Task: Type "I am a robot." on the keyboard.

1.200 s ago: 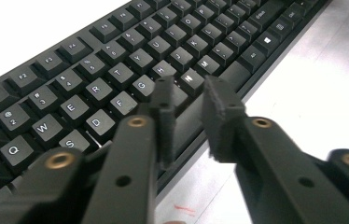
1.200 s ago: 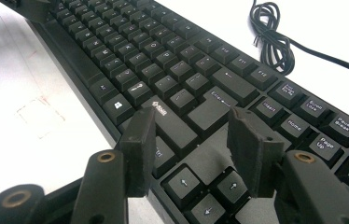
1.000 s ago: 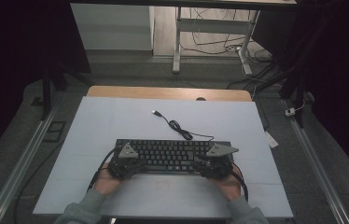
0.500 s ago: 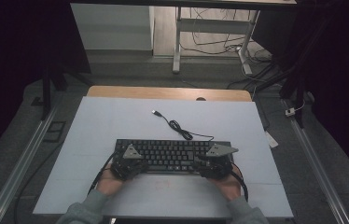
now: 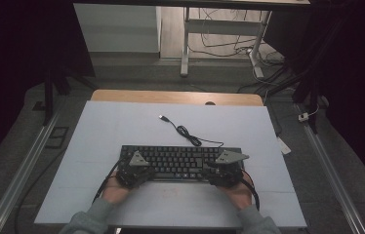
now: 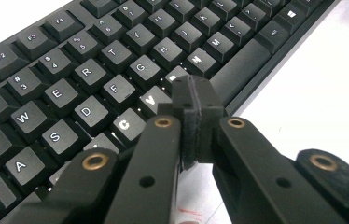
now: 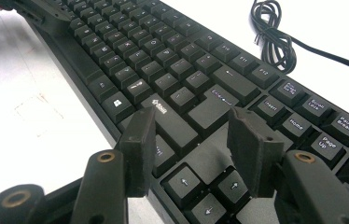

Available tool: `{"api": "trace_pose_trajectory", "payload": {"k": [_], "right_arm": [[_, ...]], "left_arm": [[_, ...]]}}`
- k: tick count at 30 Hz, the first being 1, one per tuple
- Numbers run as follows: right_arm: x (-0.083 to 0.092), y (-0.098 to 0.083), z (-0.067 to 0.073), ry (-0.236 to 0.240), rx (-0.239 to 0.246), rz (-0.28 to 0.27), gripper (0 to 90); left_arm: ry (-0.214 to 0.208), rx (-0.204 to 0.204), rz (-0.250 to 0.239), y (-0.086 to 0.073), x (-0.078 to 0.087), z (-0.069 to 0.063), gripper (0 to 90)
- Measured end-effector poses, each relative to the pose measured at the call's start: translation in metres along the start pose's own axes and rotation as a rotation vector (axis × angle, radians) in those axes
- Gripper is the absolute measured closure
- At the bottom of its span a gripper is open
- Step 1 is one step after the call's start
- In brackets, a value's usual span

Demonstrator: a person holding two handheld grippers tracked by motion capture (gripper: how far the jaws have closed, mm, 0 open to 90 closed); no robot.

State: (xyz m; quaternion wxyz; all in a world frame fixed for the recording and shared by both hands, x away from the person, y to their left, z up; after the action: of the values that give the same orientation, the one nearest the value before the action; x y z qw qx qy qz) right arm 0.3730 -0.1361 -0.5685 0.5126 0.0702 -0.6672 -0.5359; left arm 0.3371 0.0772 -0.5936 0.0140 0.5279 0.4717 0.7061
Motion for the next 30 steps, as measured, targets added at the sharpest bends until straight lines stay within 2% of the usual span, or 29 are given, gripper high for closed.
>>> {"api": "trace_pose_trajectory", "payload": {"k": [6,10,14,18,23,26,30], "right_arm": [[0.0,0.0,0.0,-0.003,0.001,0.0,52.2],[0.0,0.0,0.001,-0.001,0.001,0.0,52.1],[0.0,0.0,0.0,-0.001,0.003,-0.001,52.2],[0.001,0.001,0.0,-0.001,0.0,-0.008,52.1],[0.001,0.001,0.0,-0.001,0.002,-0.005,52.1],[0.001,0.001,0.0,-0.002,0.0,-0.007,52.1],[0.001,0.001,-0.001,-0.002,0.002,-0.004,52.0]], "left_arm": [[0.0,-0.004,0.012,-0.002,-0.003,-0.001,88.4],[0.001,-0.003,0.002,-0.001,-0.001,0.0,88.4],[0.004,0.007,-0.058,0.006,0.007,0.002,88.4],[0.016,0.037,-0.107,0.011,0.018,0.009,86.8],[0.024,0.094,-0.142,0.01,0.029,0.021,74.5],[0.057,0.127,-0.147,0.009,0.032,0.029,61.0],[0.099,0.165,-0.143,0.005,0.035,0.039,48.1]]}}
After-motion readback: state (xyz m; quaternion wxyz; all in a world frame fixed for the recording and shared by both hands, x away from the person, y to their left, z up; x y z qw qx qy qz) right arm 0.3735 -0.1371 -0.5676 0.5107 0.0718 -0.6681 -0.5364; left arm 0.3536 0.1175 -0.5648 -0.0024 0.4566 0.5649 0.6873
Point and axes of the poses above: each handheld gripper's, and its own axes: x roughly backward along the jaws, y roughly out of its top, z roughly to its left, the point moved 10 cm from there along -x, roughly forward along the jaws, and after that the axes turned 7 degrees about -x, right-handed, at the moved point
